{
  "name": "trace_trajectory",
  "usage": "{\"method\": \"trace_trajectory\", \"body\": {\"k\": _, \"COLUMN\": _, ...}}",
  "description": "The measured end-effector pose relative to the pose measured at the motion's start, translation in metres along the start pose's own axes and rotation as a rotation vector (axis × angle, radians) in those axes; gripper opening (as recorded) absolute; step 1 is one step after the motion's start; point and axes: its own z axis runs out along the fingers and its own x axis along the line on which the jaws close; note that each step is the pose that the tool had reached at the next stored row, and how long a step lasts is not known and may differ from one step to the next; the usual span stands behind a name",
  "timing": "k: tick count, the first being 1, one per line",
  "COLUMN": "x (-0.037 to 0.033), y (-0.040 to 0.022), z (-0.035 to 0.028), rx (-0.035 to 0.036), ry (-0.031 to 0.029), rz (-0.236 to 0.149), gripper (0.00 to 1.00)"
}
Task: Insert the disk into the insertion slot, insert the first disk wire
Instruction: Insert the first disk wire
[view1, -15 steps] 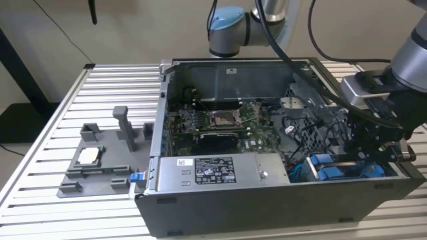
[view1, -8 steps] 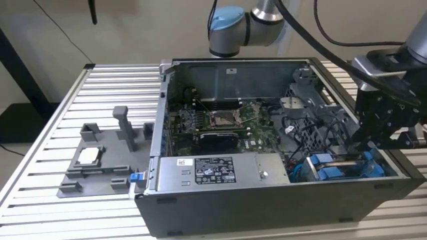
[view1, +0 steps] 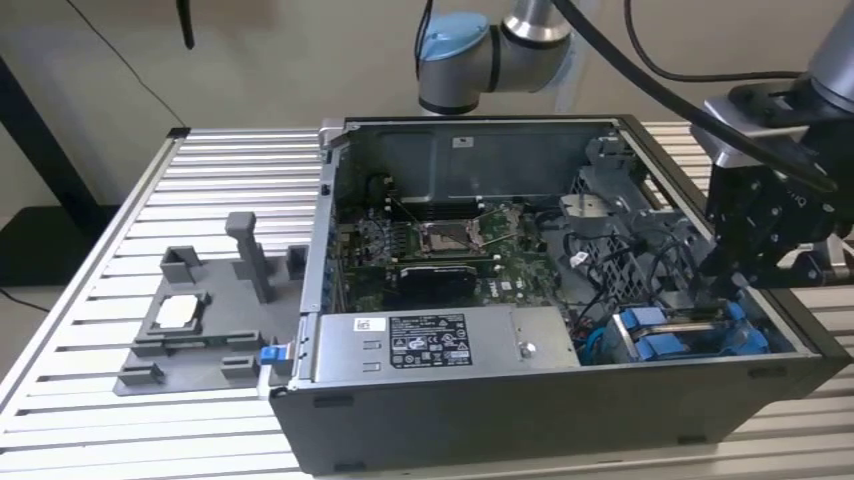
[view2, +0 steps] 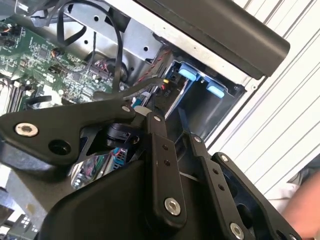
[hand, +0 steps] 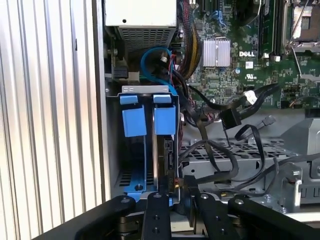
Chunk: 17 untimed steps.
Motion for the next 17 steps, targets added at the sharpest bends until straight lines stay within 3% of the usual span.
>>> {"method": "trace_trajectory", "body": {"k": 9, "x": -0.0231, "y": 0.0153, "z": 0.0002, "rx": 0.0099, "ry": 0.0004, "rz": -0.001, "gripper": 0.27}}
{"method": "trace_trajectory", "body": {"k": 17, "x": -0.0322, "y": 0.0342, "z": -0.0074, "rx": 0.0147, "ry": 0.0002, "rz": -0.001, "gripper": 0.27}}
